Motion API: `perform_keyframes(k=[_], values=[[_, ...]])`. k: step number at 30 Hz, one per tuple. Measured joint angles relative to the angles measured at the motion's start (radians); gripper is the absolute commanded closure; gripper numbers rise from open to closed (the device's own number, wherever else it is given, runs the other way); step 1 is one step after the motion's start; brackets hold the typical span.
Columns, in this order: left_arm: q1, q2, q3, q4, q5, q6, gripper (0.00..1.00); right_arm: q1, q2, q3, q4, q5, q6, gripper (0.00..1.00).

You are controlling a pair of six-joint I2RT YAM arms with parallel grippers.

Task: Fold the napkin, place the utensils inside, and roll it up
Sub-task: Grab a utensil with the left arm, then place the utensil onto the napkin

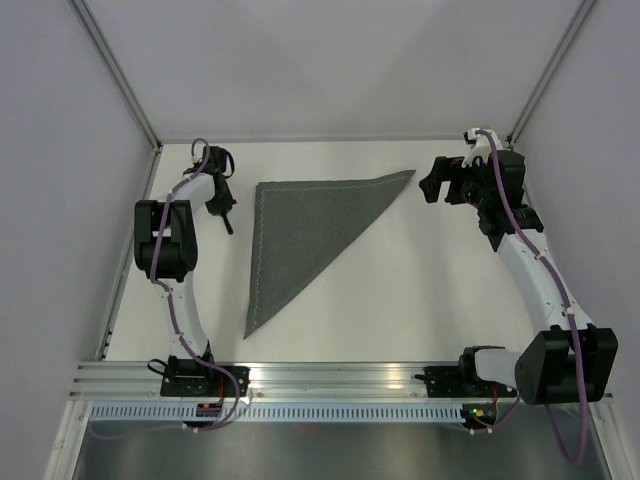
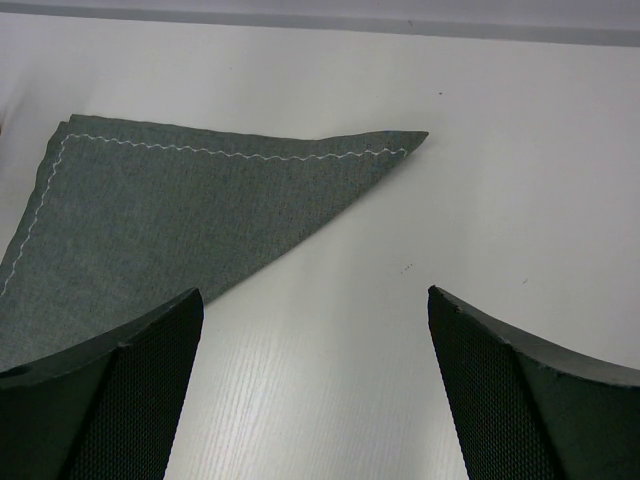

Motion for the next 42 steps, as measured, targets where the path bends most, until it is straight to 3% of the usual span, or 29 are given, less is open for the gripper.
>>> perform_keyframes(k=[11, 23, 34, 42], values=[[0.004, -0.023, 0.000, -0.029, 0.054, 0.066, 0.98, 0.000, 0.000, 0.000, 0.000, 0.000, 0.000, 0.02], [-0.020, -0.194, -0.003, -0.026, 0.238, 0.168, 0.98, 0.000, 0.002, 0.000, 0.000, -0.001, 0.000, 0.02], [-0.350, -0.243, -0.008, -0.011, 0.498, 0.422, 0.98, 0.000, 0.005, 0.000, 0.000, -0.001, 0.000, 0.02], [-0.485, -0.182, 0.041, -0.023, 0.540, 0.538, 0.98, 0.000, 0.005, 0.000, 0.000, -0.001, 0.000, 0.02]])
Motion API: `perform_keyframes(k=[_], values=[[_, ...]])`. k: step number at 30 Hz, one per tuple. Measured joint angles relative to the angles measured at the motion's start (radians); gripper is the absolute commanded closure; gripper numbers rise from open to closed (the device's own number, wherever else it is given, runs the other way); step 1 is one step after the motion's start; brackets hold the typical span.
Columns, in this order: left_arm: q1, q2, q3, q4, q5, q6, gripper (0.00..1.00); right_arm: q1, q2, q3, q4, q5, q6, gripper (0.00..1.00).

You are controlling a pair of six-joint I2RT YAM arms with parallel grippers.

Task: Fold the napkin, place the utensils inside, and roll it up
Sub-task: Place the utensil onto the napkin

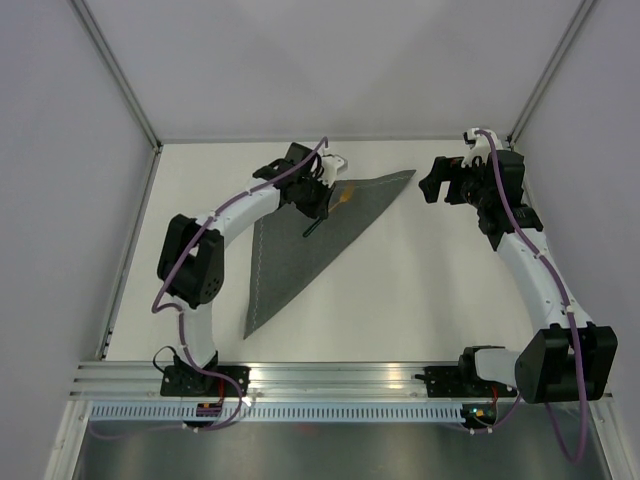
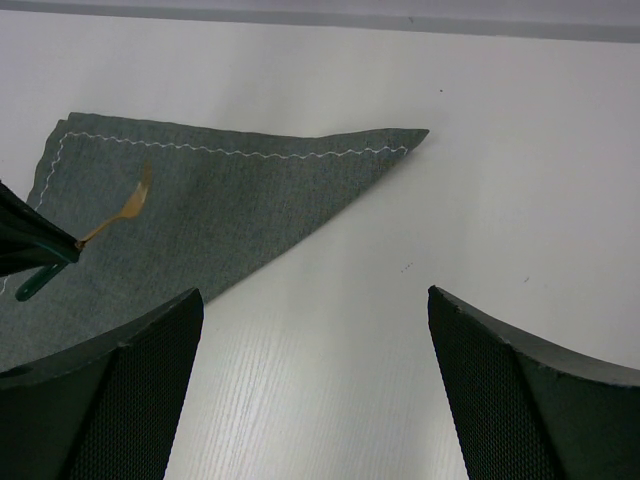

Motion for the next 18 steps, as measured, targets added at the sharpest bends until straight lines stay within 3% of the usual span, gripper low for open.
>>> perform_keyframes(k=[18], values=[[-0.092, 0.172, 0.030, -0.028, 0.001, 0.045, 0.98, 0.000, 0.010, 0.000, 0.000, 0.000, 0.000, 0.02]])
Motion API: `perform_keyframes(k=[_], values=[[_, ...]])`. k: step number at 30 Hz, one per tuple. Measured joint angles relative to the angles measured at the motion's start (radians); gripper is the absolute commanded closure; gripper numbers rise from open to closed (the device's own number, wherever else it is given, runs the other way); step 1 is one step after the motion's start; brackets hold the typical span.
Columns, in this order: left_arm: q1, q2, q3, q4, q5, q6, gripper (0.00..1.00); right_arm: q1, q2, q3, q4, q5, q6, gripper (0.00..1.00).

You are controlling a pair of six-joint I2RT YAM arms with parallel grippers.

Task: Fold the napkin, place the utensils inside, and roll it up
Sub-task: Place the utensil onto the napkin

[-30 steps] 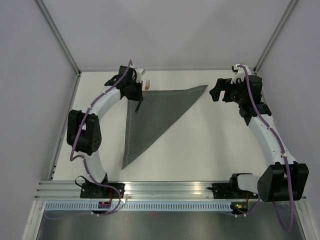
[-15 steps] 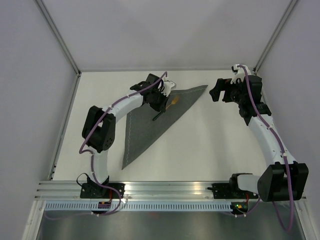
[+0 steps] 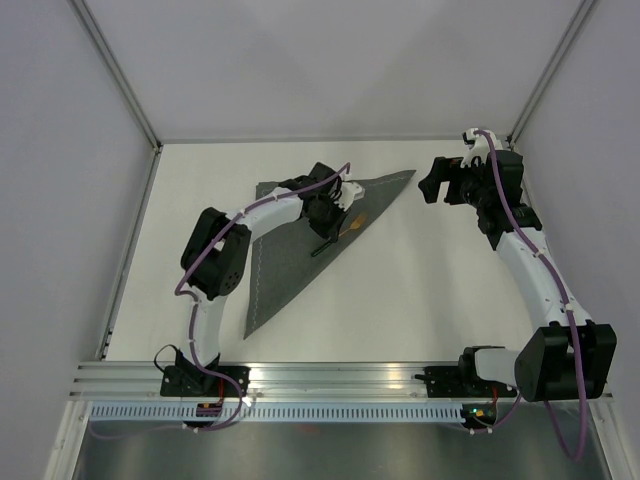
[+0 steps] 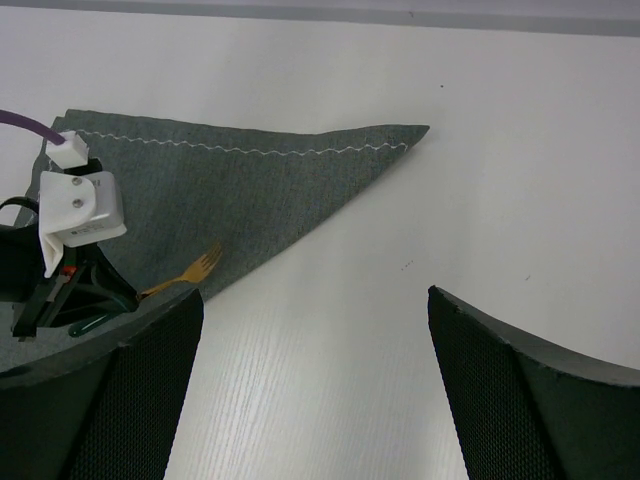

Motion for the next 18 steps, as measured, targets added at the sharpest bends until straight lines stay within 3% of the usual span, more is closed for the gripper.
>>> perform_keyframes(k=[18], values=[[-0.016, 0.032, -0.024, 0.032, 0.002, -0.023, 0.98, 0.000, 0.000, 0.000, 0.000, 0.000, 0.000, 0.02]])
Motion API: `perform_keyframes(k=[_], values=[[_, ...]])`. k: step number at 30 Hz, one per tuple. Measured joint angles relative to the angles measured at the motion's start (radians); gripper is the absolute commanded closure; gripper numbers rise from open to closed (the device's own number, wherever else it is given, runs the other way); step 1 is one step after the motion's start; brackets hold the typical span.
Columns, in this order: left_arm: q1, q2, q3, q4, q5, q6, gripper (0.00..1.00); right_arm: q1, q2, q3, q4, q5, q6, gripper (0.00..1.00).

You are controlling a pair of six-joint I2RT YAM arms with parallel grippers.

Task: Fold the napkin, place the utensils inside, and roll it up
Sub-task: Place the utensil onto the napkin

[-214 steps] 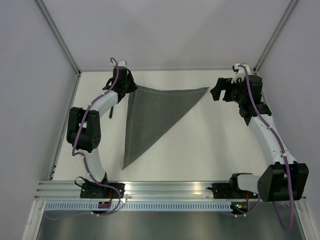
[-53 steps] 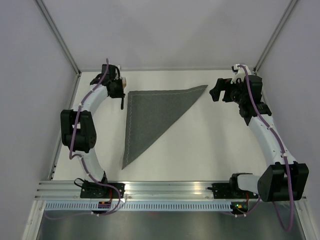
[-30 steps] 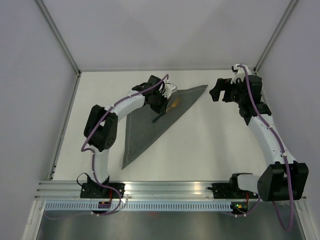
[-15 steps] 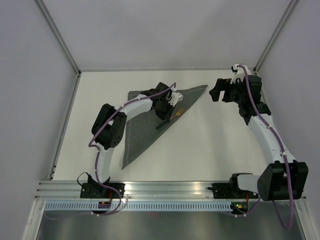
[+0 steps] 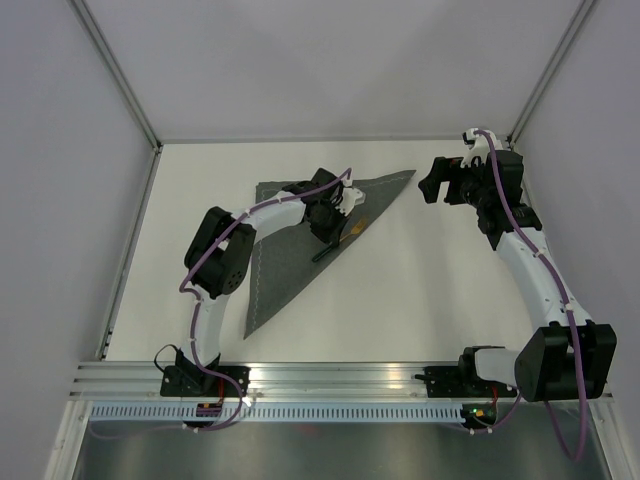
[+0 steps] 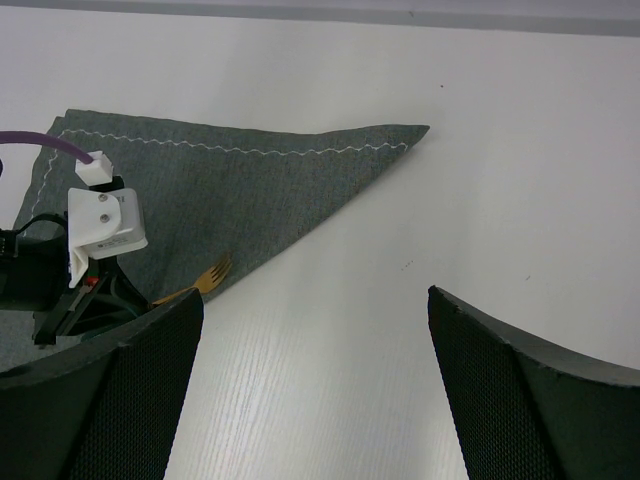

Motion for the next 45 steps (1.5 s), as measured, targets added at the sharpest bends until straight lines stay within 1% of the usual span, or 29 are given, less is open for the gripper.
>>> perform_keyframes(k=[45], values=[[-0.001, 0.002, -0.016, 0.027, -0.008, -0.085, 0.98, 0.000, 0.000, 0.000, 0.000, 0.000, 0.000, 0.02]])
